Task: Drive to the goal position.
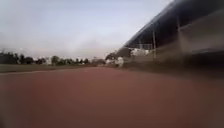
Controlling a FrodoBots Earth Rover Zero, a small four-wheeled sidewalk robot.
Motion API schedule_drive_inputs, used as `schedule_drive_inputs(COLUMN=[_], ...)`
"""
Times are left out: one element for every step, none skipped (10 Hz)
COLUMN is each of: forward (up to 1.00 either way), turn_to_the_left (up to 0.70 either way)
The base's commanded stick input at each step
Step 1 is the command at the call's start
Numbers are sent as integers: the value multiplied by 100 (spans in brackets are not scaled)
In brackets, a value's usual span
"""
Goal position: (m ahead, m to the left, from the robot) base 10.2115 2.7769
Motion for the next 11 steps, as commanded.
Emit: schedule_drive_inputs(forward=[70, 70, 70, 70, 70, 70, 70, 70, 70, 70, 70], turn_to_the_left=[0, -5, -16, -24, -7, -3, 0, 0, 0, 0, 0])
